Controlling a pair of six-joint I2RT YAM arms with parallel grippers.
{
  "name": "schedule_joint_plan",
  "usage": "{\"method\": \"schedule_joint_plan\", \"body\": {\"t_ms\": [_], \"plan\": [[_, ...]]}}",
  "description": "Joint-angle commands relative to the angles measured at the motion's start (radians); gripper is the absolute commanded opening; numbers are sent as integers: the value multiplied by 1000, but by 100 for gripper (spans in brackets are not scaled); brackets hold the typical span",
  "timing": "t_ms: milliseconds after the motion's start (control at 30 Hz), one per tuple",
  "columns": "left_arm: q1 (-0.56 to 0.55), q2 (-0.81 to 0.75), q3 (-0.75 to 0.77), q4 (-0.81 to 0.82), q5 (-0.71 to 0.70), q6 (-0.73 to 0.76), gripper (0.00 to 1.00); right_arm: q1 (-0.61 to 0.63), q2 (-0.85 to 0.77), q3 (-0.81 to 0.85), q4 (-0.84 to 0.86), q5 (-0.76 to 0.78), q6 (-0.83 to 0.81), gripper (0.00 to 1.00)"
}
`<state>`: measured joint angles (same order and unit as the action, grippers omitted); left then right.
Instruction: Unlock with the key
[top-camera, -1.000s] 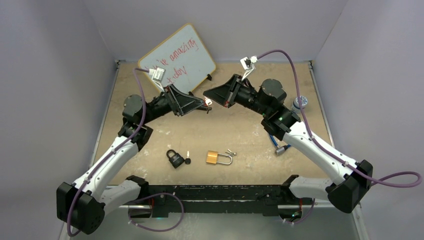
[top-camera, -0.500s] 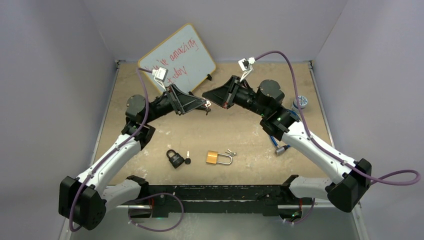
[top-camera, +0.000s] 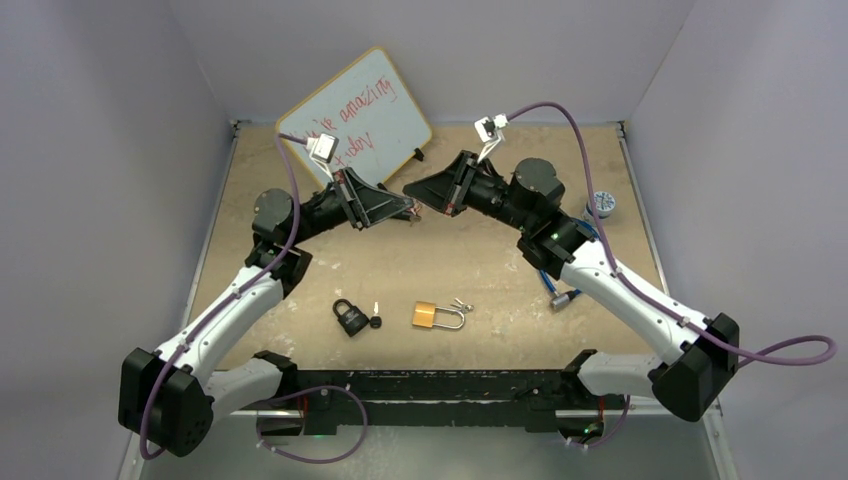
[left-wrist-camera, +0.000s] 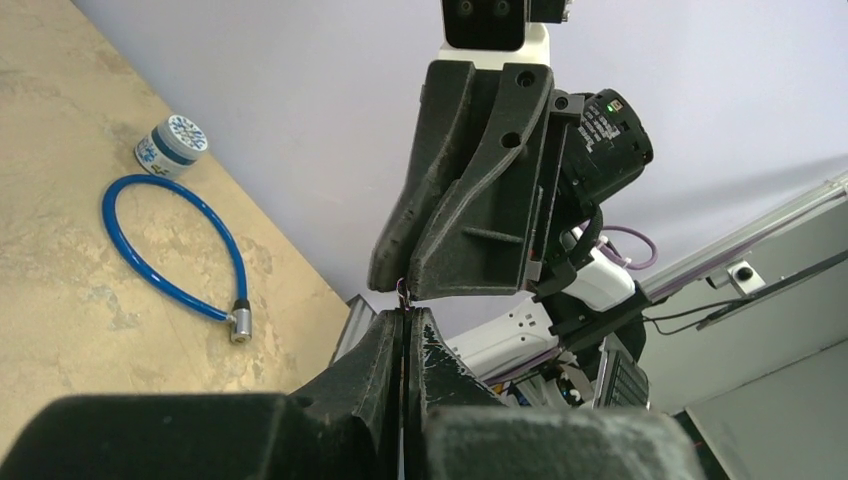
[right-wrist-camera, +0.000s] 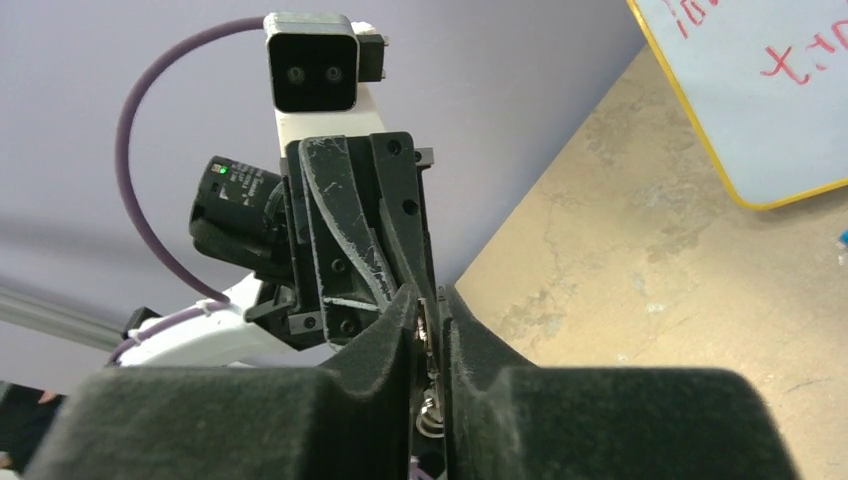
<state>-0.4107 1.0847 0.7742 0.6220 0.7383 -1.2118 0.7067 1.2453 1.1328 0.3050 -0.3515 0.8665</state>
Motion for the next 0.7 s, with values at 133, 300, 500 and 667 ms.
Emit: {"method": "schedule_joint_plan", "body": {"t_ms": [133, 300, 500, 667], "plan": [[-7, -10, 63, 55, 31, -9, 0, 7, -95, -37, 34, 35, 36, 53], [-7, -3, 70, 82, 42, -41, 0, 6, -170, -103, 53, 12, 46, 52], [-7, -5, 73, 100, 54, -65, 0, 7, -178, -96, 54, -31, 29, 44], [-7, -16, 70, 117, 58, -80, 0, 7, -144, -64, 38, -52, 36, 41]]}}
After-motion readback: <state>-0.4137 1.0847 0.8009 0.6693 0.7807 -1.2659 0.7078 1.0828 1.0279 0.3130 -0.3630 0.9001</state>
